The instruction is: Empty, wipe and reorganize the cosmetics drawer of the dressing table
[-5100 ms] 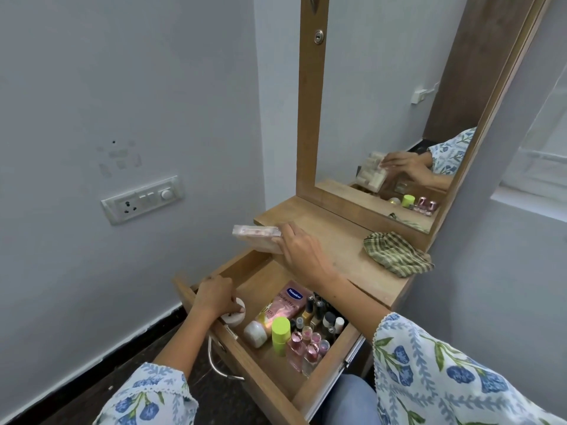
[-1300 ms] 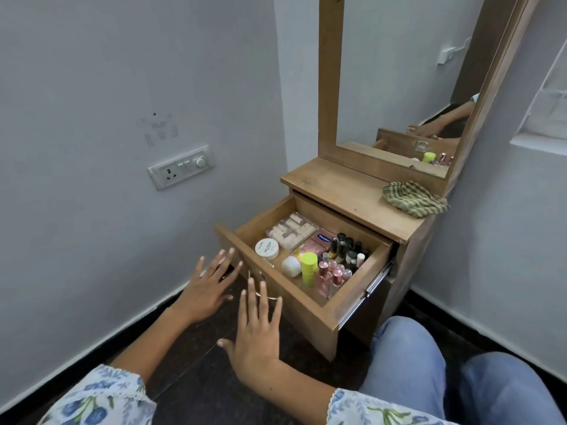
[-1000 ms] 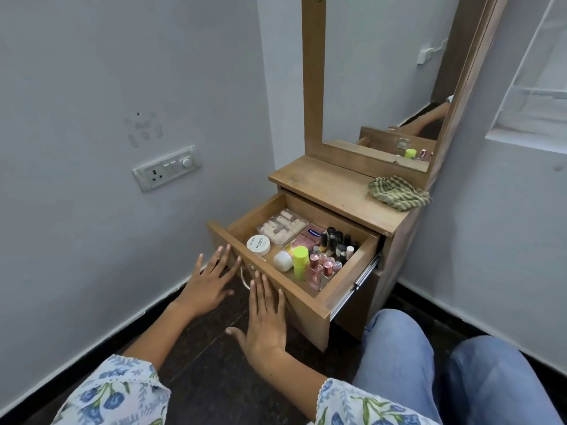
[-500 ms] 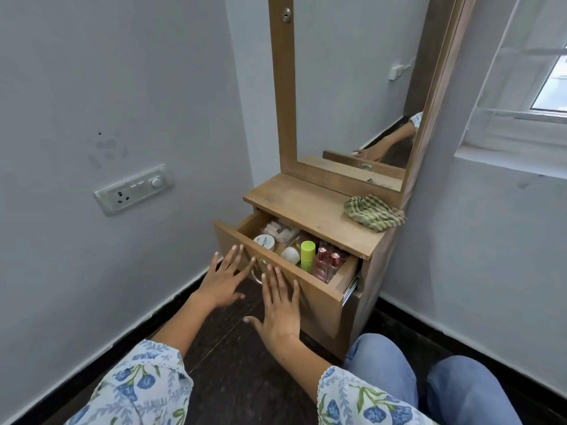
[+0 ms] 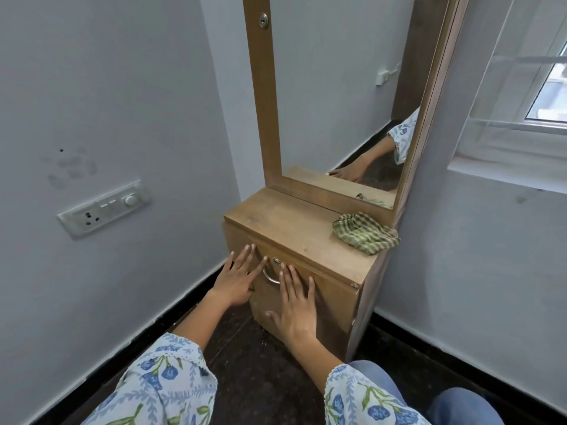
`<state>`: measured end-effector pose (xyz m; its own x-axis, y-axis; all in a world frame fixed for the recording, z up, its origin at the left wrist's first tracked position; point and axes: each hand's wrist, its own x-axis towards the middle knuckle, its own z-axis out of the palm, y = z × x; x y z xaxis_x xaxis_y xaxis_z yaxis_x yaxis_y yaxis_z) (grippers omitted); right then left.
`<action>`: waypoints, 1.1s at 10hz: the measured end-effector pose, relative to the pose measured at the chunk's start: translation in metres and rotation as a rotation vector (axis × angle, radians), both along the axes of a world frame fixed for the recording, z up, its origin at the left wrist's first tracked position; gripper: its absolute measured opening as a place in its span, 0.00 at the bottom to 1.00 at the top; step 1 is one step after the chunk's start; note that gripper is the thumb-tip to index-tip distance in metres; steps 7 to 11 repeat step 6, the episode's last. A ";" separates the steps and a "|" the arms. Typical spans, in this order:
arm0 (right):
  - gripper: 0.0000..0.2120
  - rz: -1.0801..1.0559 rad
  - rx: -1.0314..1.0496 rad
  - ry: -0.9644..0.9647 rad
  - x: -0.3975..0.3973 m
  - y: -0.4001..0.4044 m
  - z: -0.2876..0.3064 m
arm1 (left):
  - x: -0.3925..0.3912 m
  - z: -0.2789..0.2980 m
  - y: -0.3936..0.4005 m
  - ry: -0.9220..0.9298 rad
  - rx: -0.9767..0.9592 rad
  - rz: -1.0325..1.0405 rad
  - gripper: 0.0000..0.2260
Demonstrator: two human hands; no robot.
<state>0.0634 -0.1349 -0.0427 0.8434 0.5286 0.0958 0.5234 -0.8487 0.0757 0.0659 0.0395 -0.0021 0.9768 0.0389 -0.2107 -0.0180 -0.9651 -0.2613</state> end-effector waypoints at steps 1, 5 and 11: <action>0.44 -0.008 -0.020 0.007 0.015 -0.004 -0.001 | 0.015 0.000 -0.006 -0.011 -0.006 0.004 0.38; 0.41 -0.006 0.088 0.044 0.012 -0.003 0.008 | 0.006 -0.004 -0.003 -0.148 -0.051 0.007 0.39; 0.39 0.046 0.127 -0.009 0.004 -0.007 0.011 | -0.009 -0.005 -0.006 -0.235 -0.097 0.008 0.36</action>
